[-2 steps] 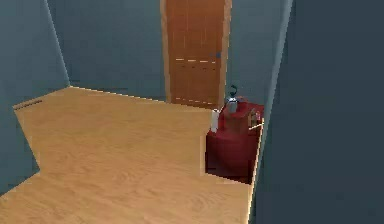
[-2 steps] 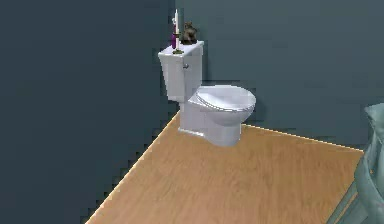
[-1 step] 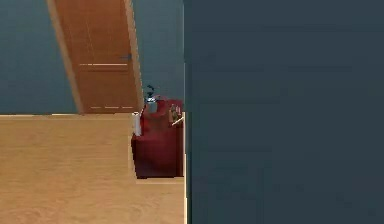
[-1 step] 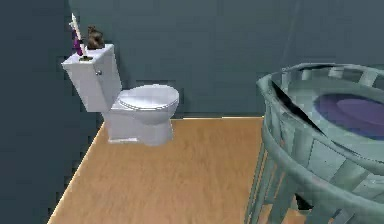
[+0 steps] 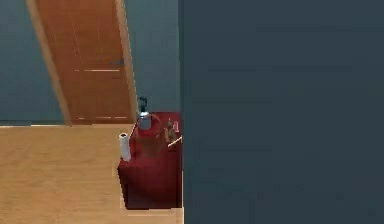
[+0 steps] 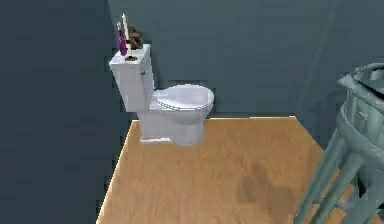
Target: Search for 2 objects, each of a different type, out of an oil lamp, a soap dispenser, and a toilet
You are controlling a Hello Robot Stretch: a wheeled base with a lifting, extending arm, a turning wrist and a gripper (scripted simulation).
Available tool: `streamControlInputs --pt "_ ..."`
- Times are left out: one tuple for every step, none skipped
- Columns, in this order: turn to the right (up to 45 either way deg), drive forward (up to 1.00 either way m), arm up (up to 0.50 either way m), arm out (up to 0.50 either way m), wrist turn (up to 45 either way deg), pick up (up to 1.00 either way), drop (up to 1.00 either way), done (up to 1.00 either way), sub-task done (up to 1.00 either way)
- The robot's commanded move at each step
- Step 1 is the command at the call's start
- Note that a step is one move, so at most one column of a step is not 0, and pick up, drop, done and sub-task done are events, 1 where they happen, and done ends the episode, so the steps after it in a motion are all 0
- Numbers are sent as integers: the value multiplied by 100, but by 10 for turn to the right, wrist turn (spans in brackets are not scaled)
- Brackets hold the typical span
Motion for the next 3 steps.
streamControlInputs --pt "450 0 0 0 0 0 0 0 0" --pt "450 0 0 0 0 0 0 0 0" --pt "0 65 0 0 0 0 0 0 0"
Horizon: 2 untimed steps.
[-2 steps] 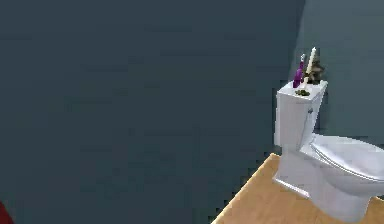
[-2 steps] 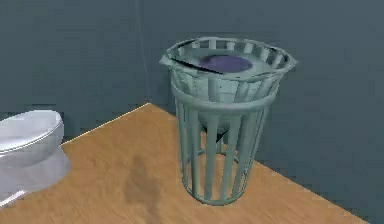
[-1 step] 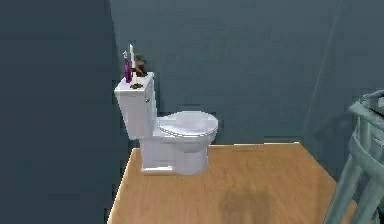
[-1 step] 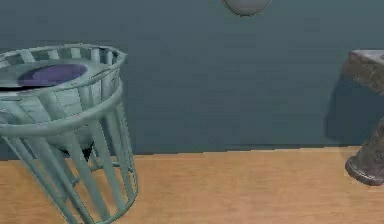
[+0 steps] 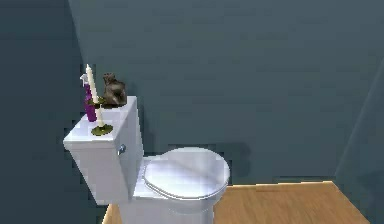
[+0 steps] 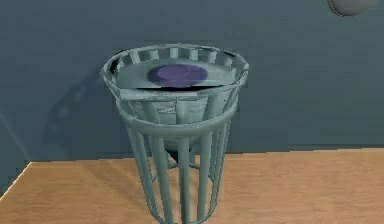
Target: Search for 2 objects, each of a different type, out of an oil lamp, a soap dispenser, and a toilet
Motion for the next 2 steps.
streamControlInputs --pt "0 0 0 0 0 0 0 0 100" --pt "-120 0 0 0 0 0 0 0 0"
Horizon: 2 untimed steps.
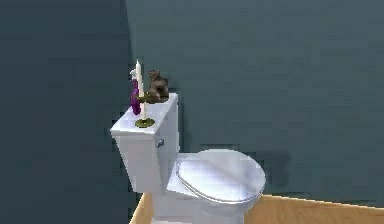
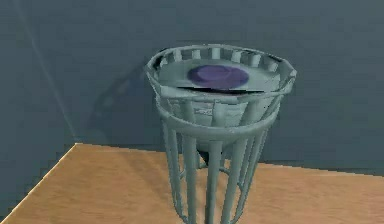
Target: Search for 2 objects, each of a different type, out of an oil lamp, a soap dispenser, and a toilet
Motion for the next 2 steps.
streamControlInputs --pt "0 25 0 0 0 0 0 0 0" --pt "-120 0 0 0 0 0 0 0 0"
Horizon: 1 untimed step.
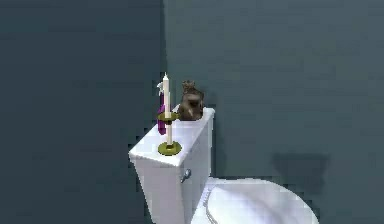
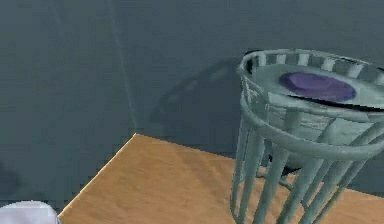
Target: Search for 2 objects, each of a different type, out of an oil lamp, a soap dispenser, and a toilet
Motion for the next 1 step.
streamControlInputs --pt "0 0 0 0 0 0 0 100 0"
